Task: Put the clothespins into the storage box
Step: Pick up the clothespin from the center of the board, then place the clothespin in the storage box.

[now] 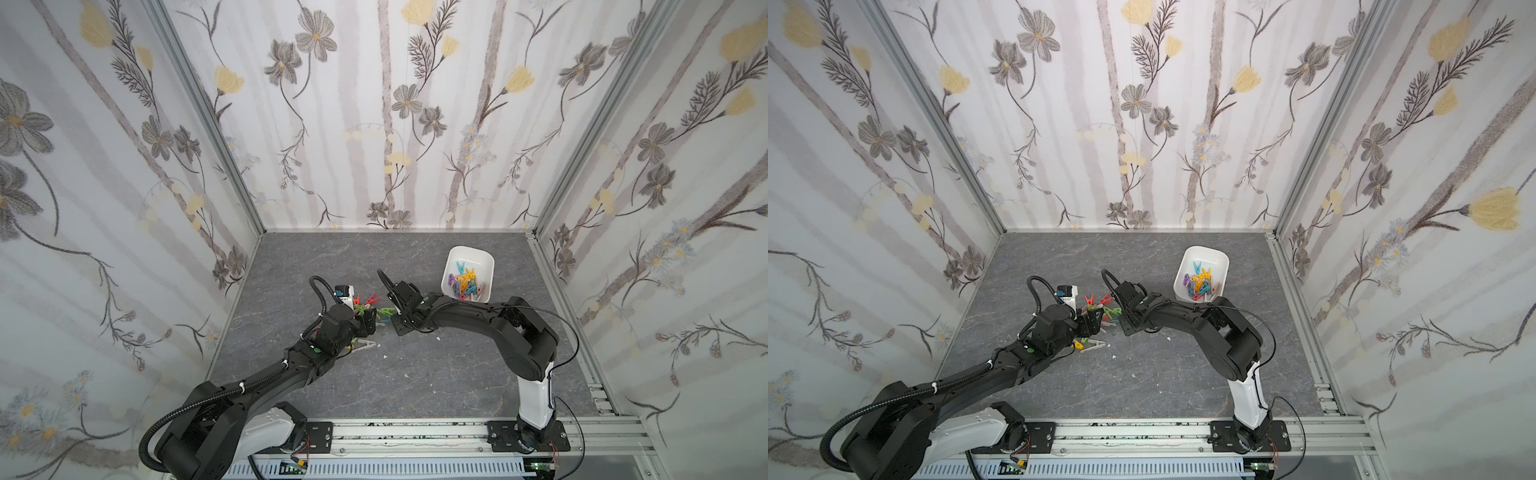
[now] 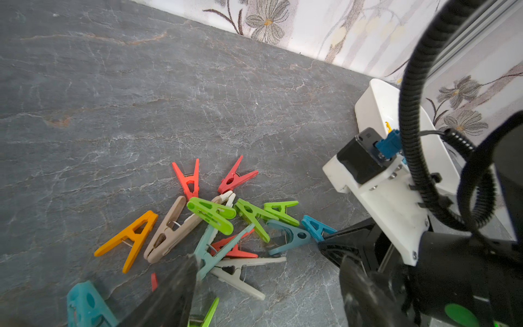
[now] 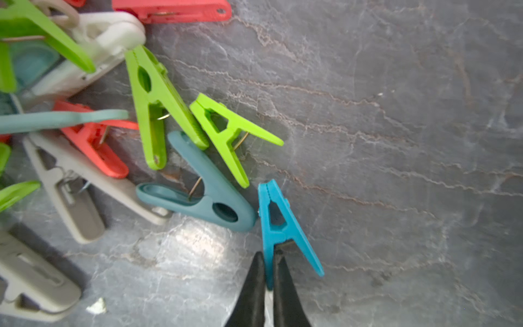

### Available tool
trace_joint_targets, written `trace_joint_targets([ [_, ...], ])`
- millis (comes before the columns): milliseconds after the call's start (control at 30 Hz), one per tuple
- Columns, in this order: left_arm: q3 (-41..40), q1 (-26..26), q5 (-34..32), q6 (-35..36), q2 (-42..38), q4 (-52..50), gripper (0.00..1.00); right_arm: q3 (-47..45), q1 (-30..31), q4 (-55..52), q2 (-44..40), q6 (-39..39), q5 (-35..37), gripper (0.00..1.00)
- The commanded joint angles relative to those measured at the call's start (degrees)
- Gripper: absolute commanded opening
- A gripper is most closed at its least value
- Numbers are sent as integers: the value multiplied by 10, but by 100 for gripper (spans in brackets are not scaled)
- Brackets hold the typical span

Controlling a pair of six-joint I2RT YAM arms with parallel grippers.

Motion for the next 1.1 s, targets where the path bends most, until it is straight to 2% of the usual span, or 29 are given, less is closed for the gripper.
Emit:
trace_joint_targets([
  [0,10,1,-16,16,-9,7,79,-6,-2,10,-39,16,0,9],
  [167,14,-1,-20,35,-15,27,79,-37,-14,14,-111,38,-24,9],
  [233,19,-7,-15,43,-6,43,79,-51,-39,15,-140,47,-31,8],
  [333,42,-42,-24,82,24,70,79,-74,-80,25,-189,58,-47,8],
  [433,79,-91,-31,128,78,105,79,-96,-146,40,-227,64,-68,8],
  [667,214,-162,-24,166,242,127,79,-117,-302,72,-212,67,-117,8],
  [767,260,-168,-28,152,291,102,79,-104,-338,85,-183,66,-121,9],
  [800,266,-169,-26,144,300,100,79,-98,-345,86,-172,66,-124,10],
  [967,272,-167,-24,124,311,82,80,-67,-362,82,-143,76,-112,31],
  [1067,259,-160,-33,115,295,69,80,-66,-353,73,-154,87,-82,35],
])
